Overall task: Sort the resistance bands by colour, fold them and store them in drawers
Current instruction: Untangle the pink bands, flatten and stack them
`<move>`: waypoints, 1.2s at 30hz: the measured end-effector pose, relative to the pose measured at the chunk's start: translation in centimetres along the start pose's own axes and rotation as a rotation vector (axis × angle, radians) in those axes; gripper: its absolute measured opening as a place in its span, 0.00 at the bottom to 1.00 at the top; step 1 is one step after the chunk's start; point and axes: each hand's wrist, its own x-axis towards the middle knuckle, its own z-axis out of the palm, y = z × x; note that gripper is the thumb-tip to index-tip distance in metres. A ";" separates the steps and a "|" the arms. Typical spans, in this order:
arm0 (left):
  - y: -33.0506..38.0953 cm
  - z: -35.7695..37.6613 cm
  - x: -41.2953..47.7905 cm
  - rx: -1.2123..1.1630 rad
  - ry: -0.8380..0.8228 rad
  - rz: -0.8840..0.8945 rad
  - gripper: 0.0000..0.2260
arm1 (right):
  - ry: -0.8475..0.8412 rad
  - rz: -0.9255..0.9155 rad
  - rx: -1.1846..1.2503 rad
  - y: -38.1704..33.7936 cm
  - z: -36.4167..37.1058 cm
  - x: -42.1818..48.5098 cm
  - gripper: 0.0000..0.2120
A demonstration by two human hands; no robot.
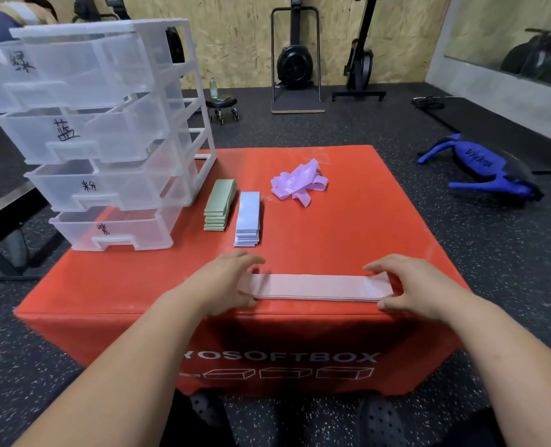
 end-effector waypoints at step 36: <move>6.9 4.3 4.9 0.063 0.152 0.195 0.31 | 0.119 0.403 0.275 -0.7 0.9 1.2 0.18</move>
